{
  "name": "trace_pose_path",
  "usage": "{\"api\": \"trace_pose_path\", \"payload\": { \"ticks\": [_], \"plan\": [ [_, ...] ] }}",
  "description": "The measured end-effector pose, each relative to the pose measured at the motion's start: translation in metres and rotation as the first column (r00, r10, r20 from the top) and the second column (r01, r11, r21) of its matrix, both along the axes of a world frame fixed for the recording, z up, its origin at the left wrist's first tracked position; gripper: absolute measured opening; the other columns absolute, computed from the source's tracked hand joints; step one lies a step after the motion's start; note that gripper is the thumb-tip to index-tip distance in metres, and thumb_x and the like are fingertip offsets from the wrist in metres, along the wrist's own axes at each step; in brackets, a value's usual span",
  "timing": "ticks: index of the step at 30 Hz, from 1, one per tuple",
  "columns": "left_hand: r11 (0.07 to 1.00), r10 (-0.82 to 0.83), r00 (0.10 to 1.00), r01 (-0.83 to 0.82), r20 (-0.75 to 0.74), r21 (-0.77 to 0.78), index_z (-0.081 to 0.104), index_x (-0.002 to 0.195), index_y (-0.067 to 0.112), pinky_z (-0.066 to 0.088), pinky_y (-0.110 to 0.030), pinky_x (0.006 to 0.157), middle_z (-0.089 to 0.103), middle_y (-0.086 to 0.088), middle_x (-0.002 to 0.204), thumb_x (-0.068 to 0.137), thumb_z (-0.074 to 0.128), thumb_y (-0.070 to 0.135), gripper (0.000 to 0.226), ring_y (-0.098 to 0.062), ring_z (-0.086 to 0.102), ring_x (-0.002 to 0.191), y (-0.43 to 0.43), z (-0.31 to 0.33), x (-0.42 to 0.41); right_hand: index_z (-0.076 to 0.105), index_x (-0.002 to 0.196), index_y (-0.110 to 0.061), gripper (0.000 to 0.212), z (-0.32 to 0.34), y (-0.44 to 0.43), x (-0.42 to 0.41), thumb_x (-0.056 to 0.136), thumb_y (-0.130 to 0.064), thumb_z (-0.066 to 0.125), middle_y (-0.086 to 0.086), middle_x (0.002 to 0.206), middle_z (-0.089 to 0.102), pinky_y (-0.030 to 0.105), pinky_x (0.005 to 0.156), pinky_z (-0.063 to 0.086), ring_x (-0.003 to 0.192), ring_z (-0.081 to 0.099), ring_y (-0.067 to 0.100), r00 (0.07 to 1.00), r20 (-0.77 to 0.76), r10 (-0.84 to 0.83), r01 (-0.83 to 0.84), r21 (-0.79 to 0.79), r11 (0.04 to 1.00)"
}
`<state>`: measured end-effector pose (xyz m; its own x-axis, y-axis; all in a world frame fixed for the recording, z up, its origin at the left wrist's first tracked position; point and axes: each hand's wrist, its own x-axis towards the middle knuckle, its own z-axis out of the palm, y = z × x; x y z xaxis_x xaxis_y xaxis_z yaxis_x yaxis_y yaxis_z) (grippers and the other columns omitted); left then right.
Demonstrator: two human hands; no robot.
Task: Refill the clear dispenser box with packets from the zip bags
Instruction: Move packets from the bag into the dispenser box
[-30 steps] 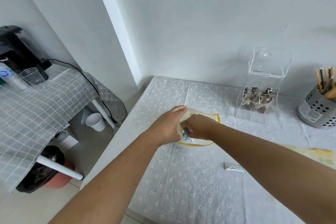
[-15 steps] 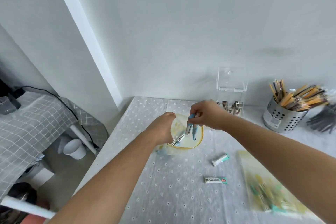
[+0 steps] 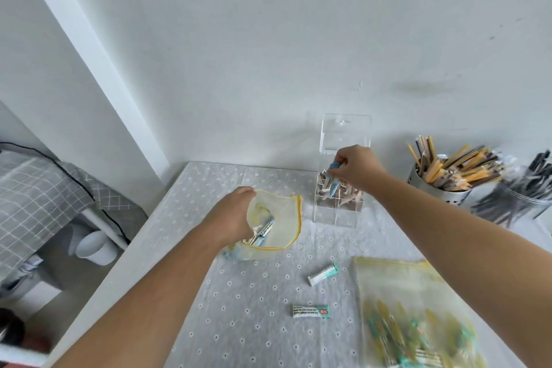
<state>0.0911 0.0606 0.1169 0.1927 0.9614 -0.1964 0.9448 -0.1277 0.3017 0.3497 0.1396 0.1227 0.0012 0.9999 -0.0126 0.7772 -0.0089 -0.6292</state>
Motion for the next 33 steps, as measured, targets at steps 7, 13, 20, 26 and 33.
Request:
{"api": "trace_pose_path", "payload": {
  "ticks": [7,13,20,26,33],
  "plan": [
    [0.999,-0.029,0.997,0.027,0.067,0.035,0.033,0.144,0.015,0.031,-0.010,0.083,0.023,0.011,0.153,0.074,0.061,0.002,0.077,-0.019,0.053,0.116,0.010,0.002,-0.005,0.066,0.081,-0.005,0.011,-0.031,0.028,-0.008,0.079,-0.015,0.068,0.002,0.073,0.058,0.020,0.048,0.038,0.069,0.054,0.019,0.991,0.116,-0.060,0.063,-0.022,0.998],
    [0.996,-0.092,0.988,0.091,0.121,0.010,0.034,0.144,0.018,0.036,-0.011,0.076,0.023,0.017,0.152,0.073,0.061,0.000,0.079,-0.020,0.057,0.108,0.016,-0.008,-0.008,0.058,0.072,-0.014,0.015,-0.049,0.037,-0.016,0.079,-0.020,0.070,0.004,0.081,0.060,0.025,0.058,0.047,0.072,0.055,0.017,0.955,0.297,0.005,0.048,-0.170,0.984],
    [0.993,-0.121,0.986,0.121,0.117,0.004,0.032,0.145,0.017,0.036,-0.012,0.075,0.022,0.015,0.153,0.073,0.062,0.000,0.080,-0.019,0.058,0.106,0.022,-0.004,-0.006,0.060,0.070,-0.013,0.016,-0.035,0.032,-0.013,0.079,-0.018,0.073,0.004,0.087,0.064,0.023,0.061,0.046,0.073,0.057,0.016,0.975,0.214,-0.058,0.077,-0.085,0.993],
    [0.995,-0.096,0.992,0.095,0.082,0.012,0.029,0.146,0.018,0.039,-0.018,0.086,0.019,0.016,0.154,0.073,0.066,0.007,0.083,-0.016,0.056,0.111,0.016,0.001,-0.001,0.070,0.083,-0.012,0.012,0.002,-0.016,-0.031,0.076,-0.018,0.077,0.000,0.071,0.063,0.021,0.062,0.052,0.062,0.056,0.010,0.995,-0.096,0.018,-0.014,0.050,0.999],
    [0.994,-0.110,0.988,0.111,0.109,-0.009,0.028,0.146,0.019,0.039,-0.016,0.082,0.019,0.016,0.153,0.069,0.069,0.005,0.088,-0.017,0.058,0.103,0.002,-0.001,-0.003,0.071,0.084,-0.013,0.012,-0.001,-0.062,-0.072,0.074,-0.012,0.078,-0.002,0.068,0.064,0.001,0.055,0.041,0.053,0.055,-0.007,0.958,-0.174,0.230,-0.233,0.004,0.973]
  ]
}}
